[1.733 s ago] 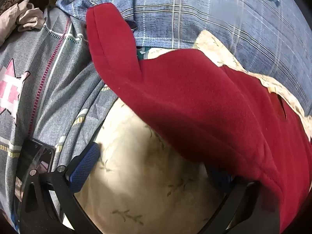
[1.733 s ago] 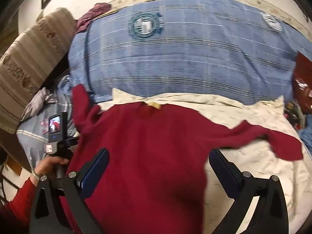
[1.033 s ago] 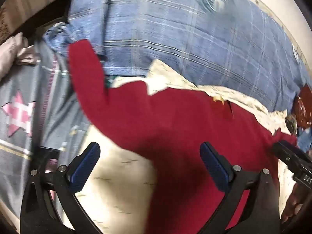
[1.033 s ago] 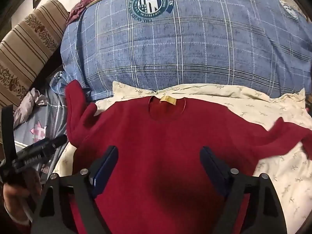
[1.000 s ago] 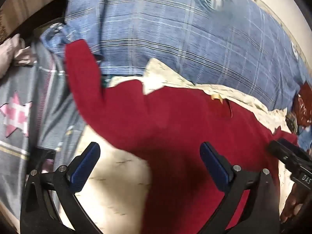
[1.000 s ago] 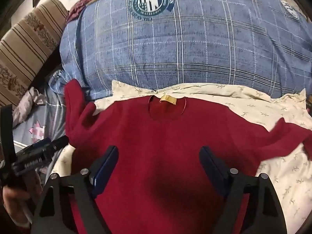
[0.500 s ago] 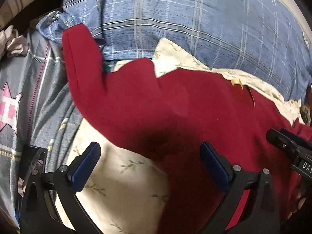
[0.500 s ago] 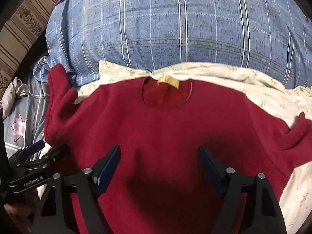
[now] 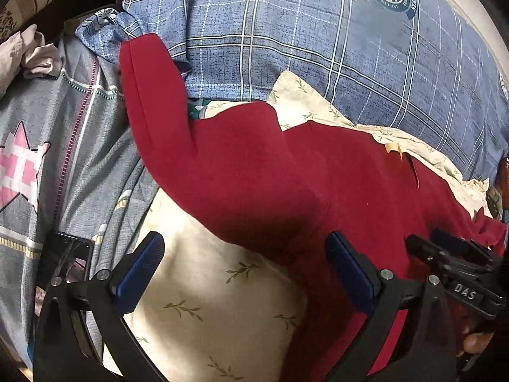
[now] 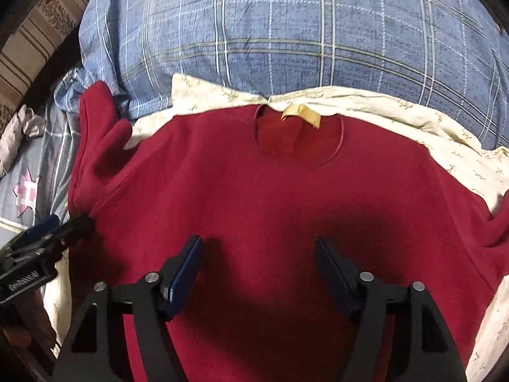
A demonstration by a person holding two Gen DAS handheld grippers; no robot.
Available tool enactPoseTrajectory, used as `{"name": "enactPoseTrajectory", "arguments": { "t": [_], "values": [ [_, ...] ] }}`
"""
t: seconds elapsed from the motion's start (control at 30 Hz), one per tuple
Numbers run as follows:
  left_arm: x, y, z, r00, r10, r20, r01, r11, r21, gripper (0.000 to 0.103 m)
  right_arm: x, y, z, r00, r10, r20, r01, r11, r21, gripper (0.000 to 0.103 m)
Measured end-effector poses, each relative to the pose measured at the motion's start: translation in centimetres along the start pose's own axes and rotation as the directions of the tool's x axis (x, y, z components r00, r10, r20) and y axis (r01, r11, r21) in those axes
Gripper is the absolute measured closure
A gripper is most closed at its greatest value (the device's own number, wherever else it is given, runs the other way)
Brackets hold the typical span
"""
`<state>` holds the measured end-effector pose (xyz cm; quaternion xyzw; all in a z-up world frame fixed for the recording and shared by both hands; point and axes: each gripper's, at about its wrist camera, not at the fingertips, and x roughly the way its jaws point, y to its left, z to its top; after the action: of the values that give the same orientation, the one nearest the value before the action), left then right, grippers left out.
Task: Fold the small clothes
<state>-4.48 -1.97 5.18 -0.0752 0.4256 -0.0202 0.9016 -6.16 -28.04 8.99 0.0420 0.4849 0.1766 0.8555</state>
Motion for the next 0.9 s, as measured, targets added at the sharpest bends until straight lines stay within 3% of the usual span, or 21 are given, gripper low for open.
{"name": "enactPoseTrajectory", "arguments": {
  "t": [0.1,0.23,0.4,0.53,0.7,0.9],
  "values": [
    [-0.8,0.7,0.2,1.000,0.004,0.007,-0.004,1.000,-0.003,0.001,-1.6,0.1,1.6,0.998,0.034,0.045,-0.033,0.999,-0.022,0.034],
    [-1.7,2.9,0.6,0.996,0.078,0.032,-0.078,0.997,-0.020,0.001,-2.3,2.3,5.1,0.989,0.130,0.076,-0.128,0.991,-0.037,0.032],
    [-1.9,6.0,1.0,0.984,0.175,0.046,-0.171,0.982,-0.084,0.001,-0.8,9.7,10.4,0.949,0.311,0.057,-0.296,0.937,-0.186,0.032],
    [-2.1,8.0,1.2,0.978,0.201,0.049,-0.194,0.974,-0.118,0.001,2.0,16.7,13.5,0.928,0.372,0.024,-0.350,0.893,-0.282,0.032],
    [-2.9,9.9,1.7,0.965,0.251,0.073,-0.240,0.961,-0.134,0.001,6.4,24.2,15.4,0.947,0.320,-0.020,-0.305,0.881,-0.362,0.032],
    [-3.2,12.4,1.8,0.966,0.250,0.067,-0.230,0.947,-0.222,0.001,10.4,28.1,16.4,0.968,0.247,-0.033,-0.241,0.894,-0.379,0.032]
  ]
}}
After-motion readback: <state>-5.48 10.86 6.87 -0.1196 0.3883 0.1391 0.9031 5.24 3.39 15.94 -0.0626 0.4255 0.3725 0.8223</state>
